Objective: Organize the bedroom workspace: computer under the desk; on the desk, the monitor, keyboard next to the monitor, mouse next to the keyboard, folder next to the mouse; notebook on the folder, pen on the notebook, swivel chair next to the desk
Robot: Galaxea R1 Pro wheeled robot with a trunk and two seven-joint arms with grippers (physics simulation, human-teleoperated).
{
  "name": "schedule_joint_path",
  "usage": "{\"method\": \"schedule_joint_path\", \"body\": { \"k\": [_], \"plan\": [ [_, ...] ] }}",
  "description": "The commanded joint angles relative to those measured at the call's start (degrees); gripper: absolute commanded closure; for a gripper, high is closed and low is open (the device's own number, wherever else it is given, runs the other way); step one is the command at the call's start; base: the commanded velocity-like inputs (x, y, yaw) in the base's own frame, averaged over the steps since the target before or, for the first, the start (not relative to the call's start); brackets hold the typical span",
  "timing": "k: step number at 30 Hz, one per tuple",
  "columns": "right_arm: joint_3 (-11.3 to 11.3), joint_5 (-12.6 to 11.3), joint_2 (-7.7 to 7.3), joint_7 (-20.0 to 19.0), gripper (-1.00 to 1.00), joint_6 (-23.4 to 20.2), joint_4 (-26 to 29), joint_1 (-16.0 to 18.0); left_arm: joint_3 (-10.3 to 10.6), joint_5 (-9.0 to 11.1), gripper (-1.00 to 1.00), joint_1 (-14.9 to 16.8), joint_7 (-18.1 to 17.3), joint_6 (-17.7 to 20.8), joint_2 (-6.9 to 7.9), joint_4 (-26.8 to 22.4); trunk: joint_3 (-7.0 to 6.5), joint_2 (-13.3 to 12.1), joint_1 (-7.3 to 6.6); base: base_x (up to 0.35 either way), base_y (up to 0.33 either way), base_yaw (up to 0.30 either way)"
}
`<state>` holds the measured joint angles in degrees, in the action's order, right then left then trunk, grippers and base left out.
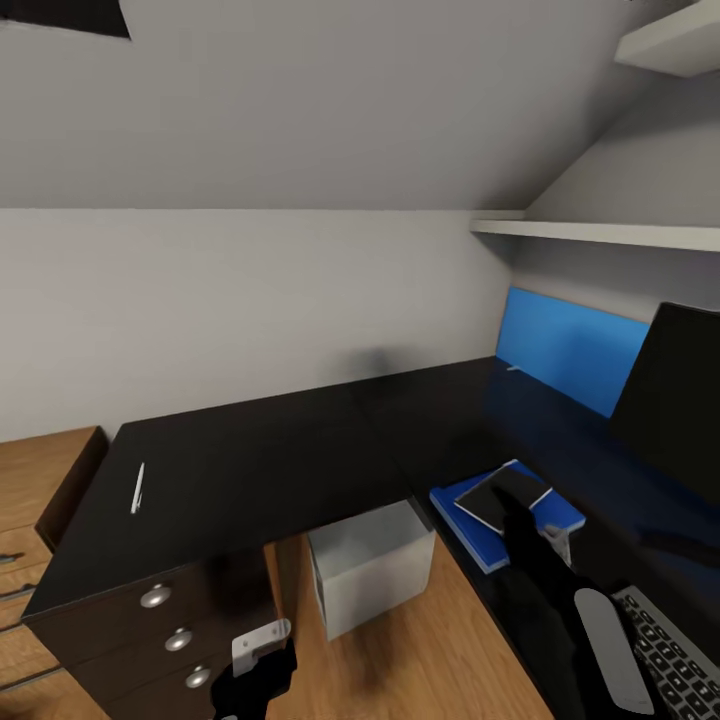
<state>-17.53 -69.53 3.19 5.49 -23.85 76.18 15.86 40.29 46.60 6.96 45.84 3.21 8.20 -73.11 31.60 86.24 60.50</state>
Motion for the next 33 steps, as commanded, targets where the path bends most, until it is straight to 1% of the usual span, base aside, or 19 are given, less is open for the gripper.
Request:
{"method": "schedule_joint_path", "body": {
  "k": [1,10,22,33],
  "plan": [
    [-0.1,-0.6,0.06,0.5,-1.0,-0.3,0.1,0.0,0.1,0.1,-1.0,0.1,0.4,0.3,0.06,-0.1,0.06,0.0,-0.02,-0.141,0.0,0.0],
    [-0.1,-0.6,0.06,0.5,-1.0,-0.3,0.1,0.0,0.2,0.1,-1.0,0.1,0.4,0.3,0.06,-0.1,0.06,0.0,-0.02,-0.031,0.0,0.0],
    [-0.2,-0.7,0.06,0.5,-1.0,-0.3,0.2,0.0,0.1,0.1,-1.0,0.1,0.5,0.3,0.06,-0.1,-2.09,-4.8,-2.66,0.0,0.0,0.0],
    [-0.2,-0.7,0.06,0.5,-1.0,-0.3,0.2,0.0,0.2,0.2,-1.0,0.1,0.4,0.2,0.06,-0.1,-2.09,-4.8,-2.66,-0.01,0.0,0.0]
  ]
}}
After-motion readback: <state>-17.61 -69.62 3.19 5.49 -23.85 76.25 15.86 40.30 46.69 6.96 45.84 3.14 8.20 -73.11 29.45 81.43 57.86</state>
